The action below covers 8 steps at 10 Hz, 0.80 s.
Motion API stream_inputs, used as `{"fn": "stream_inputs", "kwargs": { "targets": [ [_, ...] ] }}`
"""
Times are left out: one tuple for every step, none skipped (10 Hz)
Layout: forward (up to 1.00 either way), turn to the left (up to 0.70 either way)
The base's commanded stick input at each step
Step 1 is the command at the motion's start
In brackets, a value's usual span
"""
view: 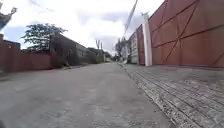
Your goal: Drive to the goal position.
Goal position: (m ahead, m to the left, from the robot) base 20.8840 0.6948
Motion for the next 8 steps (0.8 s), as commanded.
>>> {"fn": "stream_inputs", "kwargs": {
  "targets": [
    [1.0, 0.06],
    [1.0, 0.06],
    [1.0, 0.06],
    [1.0, 0.06],
    [1.0, 0.06],
    [1.0, 0.06],
    [1.0, 0.06],
    [1.0, 0.06]
  ]
}}
